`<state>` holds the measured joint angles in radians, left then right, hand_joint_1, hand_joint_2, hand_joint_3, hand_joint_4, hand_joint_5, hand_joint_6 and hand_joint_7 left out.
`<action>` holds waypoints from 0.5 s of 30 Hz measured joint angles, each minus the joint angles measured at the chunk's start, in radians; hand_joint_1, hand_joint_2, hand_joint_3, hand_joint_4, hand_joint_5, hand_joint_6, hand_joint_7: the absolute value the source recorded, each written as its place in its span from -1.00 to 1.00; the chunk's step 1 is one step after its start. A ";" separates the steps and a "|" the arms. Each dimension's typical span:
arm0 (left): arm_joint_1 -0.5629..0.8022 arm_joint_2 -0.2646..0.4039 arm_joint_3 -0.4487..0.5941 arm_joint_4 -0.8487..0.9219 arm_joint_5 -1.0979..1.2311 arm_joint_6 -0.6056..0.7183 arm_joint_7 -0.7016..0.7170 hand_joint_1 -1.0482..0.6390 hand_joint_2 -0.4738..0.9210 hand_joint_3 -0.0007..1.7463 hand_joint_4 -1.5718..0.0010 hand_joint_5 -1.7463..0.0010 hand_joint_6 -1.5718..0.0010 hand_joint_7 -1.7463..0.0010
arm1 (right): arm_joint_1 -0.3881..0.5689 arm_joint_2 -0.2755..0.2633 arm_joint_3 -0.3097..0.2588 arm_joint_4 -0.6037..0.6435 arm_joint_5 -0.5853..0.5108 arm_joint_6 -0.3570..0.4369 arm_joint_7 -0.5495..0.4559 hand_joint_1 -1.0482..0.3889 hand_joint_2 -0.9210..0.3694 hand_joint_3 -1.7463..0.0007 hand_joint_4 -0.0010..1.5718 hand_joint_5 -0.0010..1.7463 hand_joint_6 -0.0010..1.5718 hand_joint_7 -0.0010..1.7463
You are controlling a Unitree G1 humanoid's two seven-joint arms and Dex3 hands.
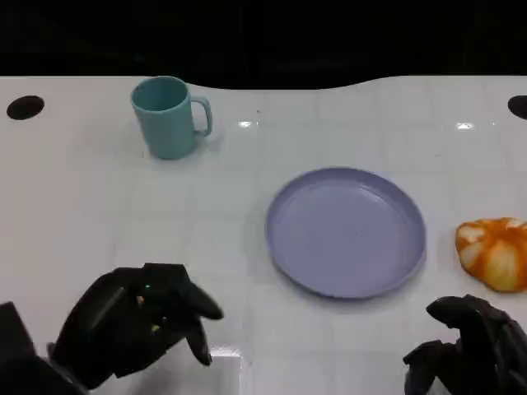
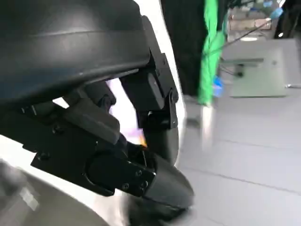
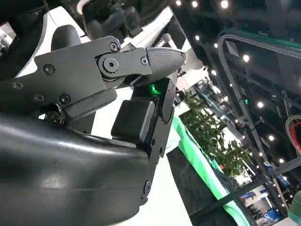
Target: Grasp the bread from the table and place it into the plate.
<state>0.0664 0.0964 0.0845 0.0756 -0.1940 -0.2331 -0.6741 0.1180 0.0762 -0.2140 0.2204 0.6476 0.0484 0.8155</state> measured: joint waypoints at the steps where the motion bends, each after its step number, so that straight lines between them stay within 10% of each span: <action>1: 0.005 0.015 -0.003 -0.014 0.025 -0.013 0.018 -0.96 1.00 -0.76 0.34 -0.42 0.53 0.09 | 0.000 0.000 0.001 -0.001 0.000 0.000 -0.001 -0.35 -1.00 0.63 1.00 -0.34 1.00 -0.75; 7: 0.019 0.111 -0.018 -0.120 0.232 -0.093 0.139 -0.97 1.00 -0.76 0.91 -0.67 0.99 0.01 | 0.000 0.000 0.011 -0.004 -0.001 0.000 -0.003 -0.35 -1.00 0.62 1.00 -0.33 1.00 -0.74; 15: 0.051 0.272 -0.045 -0.275 0.658 -0.111 0.291 -1.00 1.00 -0.76 1.00 0.02 1.00 0.64 | 0.010 0.007 0.025 -0.024 -0.014 -0.009 -0.030 -0.37 -1.00 0.60 1.00 -0.29 1.00 -0.70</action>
<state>0.1177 0.3682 0.0391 -0.1996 0.4638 -0.3441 -0.3829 0.1276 0.0827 -0.1891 0.1962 0.6332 0.0399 0.7853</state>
